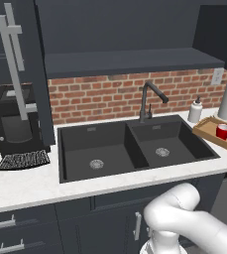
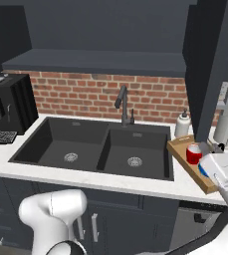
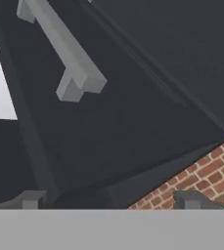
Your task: Pick the kettle from the counter and place it on the tray. Then pick the mug from the cabinet and place it on the tray. Then close the cabinet doors.
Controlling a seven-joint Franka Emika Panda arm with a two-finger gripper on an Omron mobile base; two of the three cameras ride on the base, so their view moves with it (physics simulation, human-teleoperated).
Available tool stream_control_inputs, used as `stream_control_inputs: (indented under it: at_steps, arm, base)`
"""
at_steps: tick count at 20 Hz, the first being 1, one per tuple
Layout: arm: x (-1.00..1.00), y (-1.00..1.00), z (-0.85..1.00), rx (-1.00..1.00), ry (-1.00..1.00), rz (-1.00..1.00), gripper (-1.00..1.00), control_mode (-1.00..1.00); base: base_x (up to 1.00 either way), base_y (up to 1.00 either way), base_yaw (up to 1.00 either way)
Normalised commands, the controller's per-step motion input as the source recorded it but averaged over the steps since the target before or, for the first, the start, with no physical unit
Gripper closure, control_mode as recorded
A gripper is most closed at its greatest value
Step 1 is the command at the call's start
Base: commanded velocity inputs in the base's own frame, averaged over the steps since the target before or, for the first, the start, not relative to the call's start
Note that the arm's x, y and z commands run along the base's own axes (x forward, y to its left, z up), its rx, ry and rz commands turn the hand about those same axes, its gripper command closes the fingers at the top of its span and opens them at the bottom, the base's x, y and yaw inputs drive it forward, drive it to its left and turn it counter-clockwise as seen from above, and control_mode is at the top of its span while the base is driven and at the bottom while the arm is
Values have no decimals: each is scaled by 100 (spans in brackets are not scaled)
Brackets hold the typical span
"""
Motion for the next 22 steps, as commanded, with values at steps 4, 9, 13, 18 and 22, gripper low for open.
stream_control_inputs:
  at_steps: [4,9,13,18,22]
  arm:
    - [-1,-40,0,14,-14,11,-100,-100]
    - [0,-35,2,15,-18,15,-100,-100]
    - [30,-18,21,16,-2,13,-100,-100]
    - [71,0,38,6,11,6,-100,-100]
    - [73,4,40,0,18,3,-100,-100]
  base:
    - [0,0,0]
    - [0,0,0]
    - [0,0,0]
    - [0,0,0]
    - [0,0,0]
